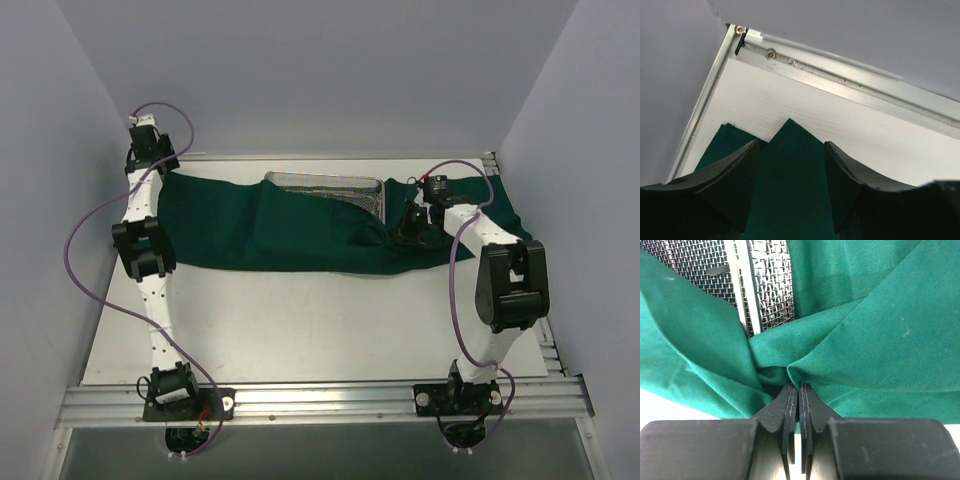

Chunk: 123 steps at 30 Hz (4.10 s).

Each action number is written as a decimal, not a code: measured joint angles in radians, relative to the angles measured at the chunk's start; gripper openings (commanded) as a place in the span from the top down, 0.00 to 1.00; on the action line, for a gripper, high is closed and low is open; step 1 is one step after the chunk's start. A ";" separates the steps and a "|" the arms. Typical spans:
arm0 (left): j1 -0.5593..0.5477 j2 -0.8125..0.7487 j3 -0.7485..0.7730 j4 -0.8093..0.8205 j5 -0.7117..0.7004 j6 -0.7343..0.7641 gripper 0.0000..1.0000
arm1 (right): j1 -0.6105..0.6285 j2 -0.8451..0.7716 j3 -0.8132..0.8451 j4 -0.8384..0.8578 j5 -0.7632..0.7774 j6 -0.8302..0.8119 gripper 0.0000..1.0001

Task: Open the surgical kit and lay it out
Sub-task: Open the surgical kit at the center of the board.

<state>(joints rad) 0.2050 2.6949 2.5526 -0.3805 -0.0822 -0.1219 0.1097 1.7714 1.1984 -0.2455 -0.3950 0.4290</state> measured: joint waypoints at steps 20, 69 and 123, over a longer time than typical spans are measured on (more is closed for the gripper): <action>0.017 0.026 -0.020 -0.061 -0.067 -0.069 0.42 | -0.013 0.065 -0.022 0.045 -0.022 0.015 1.00; 0.064 -0.107 -0.118 -0.207 -0.038 -0.339 0.98 | -0.024 0.075 -0.011 0.038 -0.039 0.035 1.00; 0.006 -1.427 -1.340 -0.562 -0.526 -0.375 0.23 | -0.188 -0.649 -0.027 -0.758 0.330 0.212 0.32</action>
<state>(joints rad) 0.2108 1.2675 1.2125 -0.9424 -0.6079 -0.4965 -0.0788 1.1229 1.1713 -1.0031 -0.0647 0.6411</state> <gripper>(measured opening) 0.809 0.671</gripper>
